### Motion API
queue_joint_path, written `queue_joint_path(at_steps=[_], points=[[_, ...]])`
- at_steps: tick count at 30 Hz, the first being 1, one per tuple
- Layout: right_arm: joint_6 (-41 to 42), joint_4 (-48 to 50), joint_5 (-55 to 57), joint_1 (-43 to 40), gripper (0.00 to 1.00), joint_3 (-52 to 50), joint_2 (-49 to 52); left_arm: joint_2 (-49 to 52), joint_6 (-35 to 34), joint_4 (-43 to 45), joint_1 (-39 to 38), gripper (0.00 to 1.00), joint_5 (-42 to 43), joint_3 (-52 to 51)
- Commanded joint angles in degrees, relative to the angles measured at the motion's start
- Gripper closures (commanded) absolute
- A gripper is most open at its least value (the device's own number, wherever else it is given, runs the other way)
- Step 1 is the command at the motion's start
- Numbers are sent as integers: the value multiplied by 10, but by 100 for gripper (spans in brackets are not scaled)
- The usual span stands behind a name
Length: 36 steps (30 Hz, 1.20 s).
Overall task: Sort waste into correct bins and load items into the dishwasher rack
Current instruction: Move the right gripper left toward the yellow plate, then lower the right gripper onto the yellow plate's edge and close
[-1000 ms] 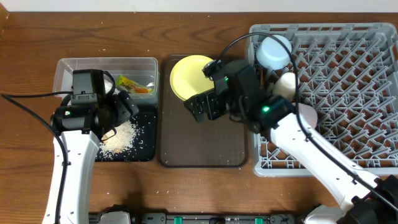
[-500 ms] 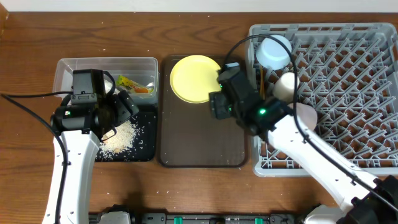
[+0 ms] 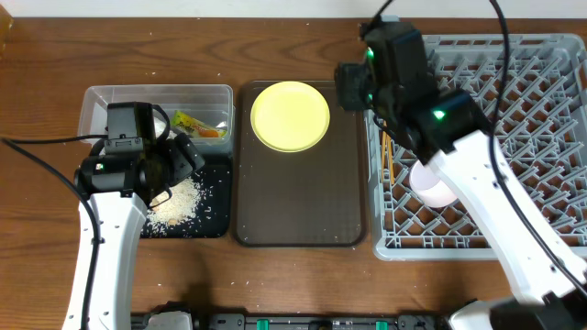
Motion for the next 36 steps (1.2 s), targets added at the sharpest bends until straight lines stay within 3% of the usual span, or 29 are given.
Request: queue_joint_path(at_steps=[1,5,13,17,19,33,36], points=[[-41,-6,0,-5,38,12,67,1,3,-1,2,4,-3,8],[-59,1,26,-5,39,19,129,1,3,-1,2,4,-3,8],[-113,64,49,3,52,19,212,1,3,-1,2,4,-3,8],[-116,77,85,10,74,18,239,1,3,-1,2,4,-3,8],[-127,88,85,13,77,18,253,1,3,-1,2,4,-3,8],[-169,178,101,36,69,18,347,1,3,-1,2,4,-3,8],[-168,195,116,35,64,18,365,1,3,-1,2,4,-3,8]])
